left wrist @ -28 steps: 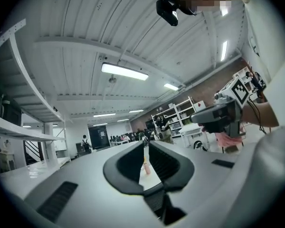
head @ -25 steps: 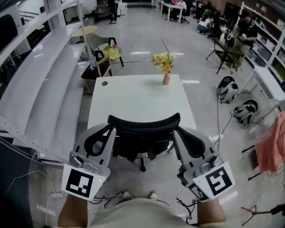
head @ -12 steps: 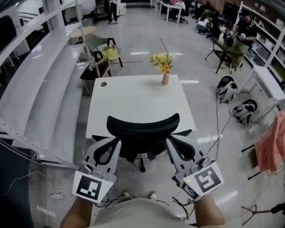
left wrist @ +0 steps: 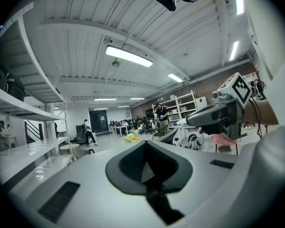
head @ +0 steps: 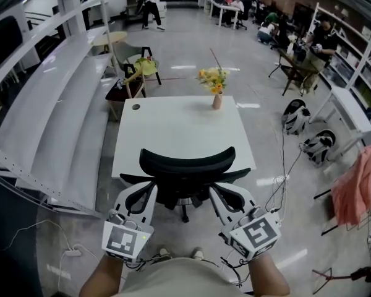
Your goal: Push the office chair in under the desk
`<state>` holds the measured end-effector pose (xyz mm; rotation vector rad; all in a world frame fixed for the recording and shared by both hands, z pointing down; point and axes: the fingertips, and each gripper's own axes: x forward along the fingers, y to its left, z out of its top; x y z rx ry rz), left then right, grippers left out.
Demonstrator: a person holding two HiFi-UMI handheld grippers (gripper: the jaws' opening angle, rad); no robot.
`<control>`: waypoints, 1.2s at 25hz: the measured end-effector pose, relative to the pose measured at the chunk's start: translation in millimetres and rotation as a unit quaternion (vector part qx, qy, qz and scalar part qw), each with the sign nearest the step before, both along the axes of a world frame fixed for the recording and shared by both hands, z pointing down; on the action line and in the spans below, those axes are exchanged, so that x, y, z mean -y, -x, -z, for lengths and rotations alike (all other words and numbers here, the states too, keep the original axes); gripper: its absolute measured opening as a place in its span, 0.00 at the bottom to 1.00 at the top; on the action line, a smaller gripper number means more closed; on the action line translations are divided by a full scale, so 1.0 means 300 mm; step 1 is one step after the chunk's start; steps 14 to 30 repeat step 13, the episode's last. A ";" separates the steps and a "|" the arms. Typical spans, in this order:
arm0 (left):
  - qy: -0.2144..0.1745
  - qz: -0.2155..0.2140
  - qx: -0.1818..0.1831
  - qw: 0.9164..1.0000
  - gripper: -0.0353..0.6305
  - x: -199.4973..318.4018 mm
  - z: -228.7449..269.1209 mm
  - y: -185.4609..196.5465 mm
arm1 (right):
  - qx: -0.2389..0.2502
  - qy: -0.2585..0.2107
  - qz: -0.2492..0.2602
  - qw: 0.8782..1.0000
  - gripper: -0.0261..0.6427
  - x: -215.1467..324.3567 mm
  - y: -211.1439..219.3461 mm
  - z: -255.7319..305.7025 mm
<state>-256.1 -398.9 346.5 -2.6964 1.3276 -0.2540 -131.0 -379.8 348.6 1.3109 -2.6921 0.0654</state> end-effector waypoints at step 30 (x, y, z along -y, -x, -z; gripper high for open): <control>-0.003 0.001 0.006 1.000 0.07 -0.007 0.014 0.009 | 0.003 -0.001 0.004 1.000 0.05 -0.008 -0.003 0.015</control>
